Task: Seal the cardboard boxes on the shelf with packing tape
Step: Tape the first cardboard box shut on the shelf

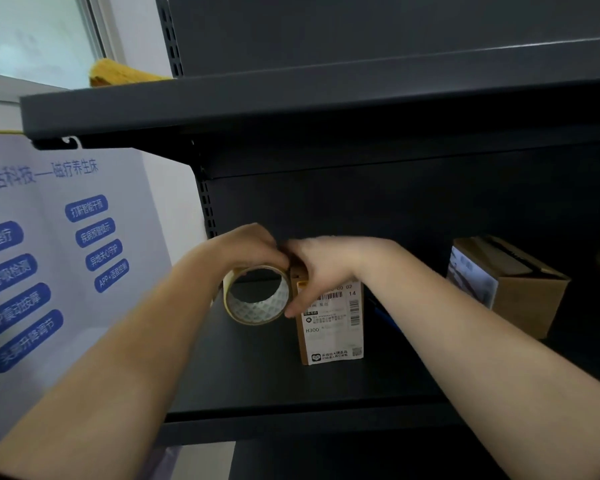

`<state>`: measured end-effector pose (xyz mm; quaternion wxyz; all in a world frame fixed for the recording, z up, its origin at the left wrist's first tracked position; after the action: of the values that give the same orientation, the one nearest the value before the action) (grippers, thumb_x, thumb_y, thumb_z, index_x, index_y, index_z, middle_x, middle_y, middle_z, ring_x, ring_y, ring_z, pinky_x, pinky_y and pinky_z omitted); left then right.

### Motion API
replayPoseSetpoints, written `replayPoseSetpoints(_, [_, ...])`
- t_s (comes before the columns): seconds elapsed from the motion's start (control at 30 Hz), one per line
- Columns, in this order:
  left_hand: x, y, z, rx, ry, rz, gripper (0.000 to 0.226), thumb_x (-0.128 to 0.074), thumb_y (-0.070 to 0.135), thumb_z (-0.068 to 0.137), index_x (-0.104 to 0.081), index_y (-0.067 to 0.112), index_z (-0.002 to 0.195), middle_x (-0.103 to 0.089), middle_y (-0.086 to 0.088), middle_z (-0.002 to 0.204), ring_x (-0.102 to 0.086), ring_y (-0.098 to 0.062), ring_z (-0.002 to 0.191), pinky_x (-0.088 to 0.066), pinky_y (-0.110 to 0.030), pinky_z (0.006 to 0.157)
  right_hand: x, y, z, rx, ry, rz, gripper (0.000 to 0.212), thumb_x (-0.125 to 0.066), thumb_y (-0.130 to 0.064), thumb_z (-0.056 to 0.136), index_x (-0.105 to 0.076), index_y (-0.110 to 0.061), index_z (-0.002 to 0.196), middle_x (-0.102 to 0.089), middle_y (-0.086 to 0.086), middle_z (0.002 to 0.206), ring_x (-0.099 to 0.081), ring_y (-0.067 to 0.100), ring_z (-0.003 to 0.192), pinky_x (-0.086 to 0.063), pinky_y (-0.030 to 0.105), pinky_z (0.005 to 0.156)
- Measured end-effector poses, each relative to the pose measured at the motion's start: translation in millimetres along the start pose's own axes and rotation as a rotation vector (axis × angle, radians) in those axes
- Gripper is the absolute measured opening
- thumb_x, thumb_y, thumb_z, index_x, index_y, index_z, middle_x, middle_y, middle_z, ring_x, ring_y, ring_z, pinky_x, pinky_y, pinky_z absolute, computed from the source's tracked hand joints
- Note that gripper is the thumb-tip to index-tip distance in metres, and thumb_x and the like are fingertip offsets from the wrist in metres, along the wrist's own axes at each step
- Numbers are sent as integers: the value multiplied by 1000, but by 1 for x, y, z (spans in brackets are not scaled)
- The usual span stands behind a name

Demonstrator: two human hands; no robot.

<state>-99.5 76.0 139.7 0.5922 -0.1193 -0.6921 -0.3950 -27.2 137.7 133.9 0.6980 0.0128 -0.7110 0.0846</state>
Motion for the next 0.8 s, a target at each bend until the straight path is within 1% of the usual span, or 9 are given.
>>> replayPoseSetpoints(0.13, [1,-8,-5,-15,27,-22,19,-70,33,75,-71,14,80,-64,2,70,-59,-10,64,-47,-24,62,-8,-1,11,17,-24,-27,74,-71,-64,61,-49,-29,122,-48,-3,119,-45,18,111,-45,42,91])
replayPoseSetpoints(0.2, [-3,-21,-15,-58,-84,-318,29,-73,45,71,-69,18,83,-66,2,74,-62,-10,66,-49,-23,63,-5,8,7,20,-3,78,79,-72,-60,63,-42,-36,132,-44,-5,123,-41,16,115,-43,37,90])
replayPoseSetpoints(0.27, [-4,-30,-27,-135,-237,-733,53,-82,51,55,-67,14,89,-69,-1,75,-66,-14,68,-54,-25,64,-3,15,2,32,34,212,87,-74,-55,65,-30,-45,139,-40,-6,130,-38,16,118,-38,34,90])
replayPoseSetpoints(0.33, [4,-35,-32,-227,-287,-861,59,-88,49,44,-70,12,86,-68,1,67,-65,-12,60,-55,-23,59,-3,17,2,51,67,275,92,-74,-53,66,-21,-49,142,-35,-4,139,-34,18,125,-36,36,97])
replayPoseSetpoints(0.4, [17,-40,-30,-207,-237,-835,41,-87,45,46,-74,16,74,-64,3,57,-61,-9,50,-53,-20,51,-3,15,3,84,93,319,94,-74,-53,67,-17,-49,142,-36,-7,138,-33,17,126,-35,34,99])
replayPoseSetpoints(0.47, [31,-50,-29,-123,-112,-642,23,-77,40,62,-74,18,66,-61,5,51,-57,-5,44,-48,-16,46,-1,16,1,111,134,410,88,-75,-48,69,-24,-49,141,-40,-14,127,-38,12,119,-37,25,92])
replayPoseSetpoints(0.53, [32,-62,-30,-24,-61,-299,25,-68,37,75,-71,13,67,-58,9,43,-52,1,38,-42,-10,42,-2,24,-4,108,166,528,81,-75,-45,71,-31,-49,138,-38,-12,129,-40,13,121,-37,28,96])
replayPoseSetpoints(0.57, [25,-66,-30,16,-90,-229,29,-66,36,78,-70,8,71,-56,10,41,-50,2,36,-40,-9,40,-4,27,-7,112,170,578,78,-75,-45,71,-34,-48,137,-38,-12,129,-40,13,122,-38,30,99])
replayPoseSetpoints(0.8, [18,-69,-30,45,-81,-500,35,-62,56,63,-74,24,60,-44,0,47,-39,-9,39,-39,-18,43,-17,45,-30,155,256,846,61,-72,-38,68,-45,-51,122,-42,-21,120,-47,0,112,-39,17,90])
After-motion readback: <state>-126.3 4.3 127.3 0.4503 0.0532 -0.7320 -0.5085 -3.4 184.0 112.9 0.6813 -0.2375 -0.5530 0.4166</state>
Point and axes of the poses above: each hand's wrist, its own z-axis towards the middle knuckle, its own x-axis out of the back of the hand, y = z × x, the point moved 8 cm from there along z, towards the middle knuckle
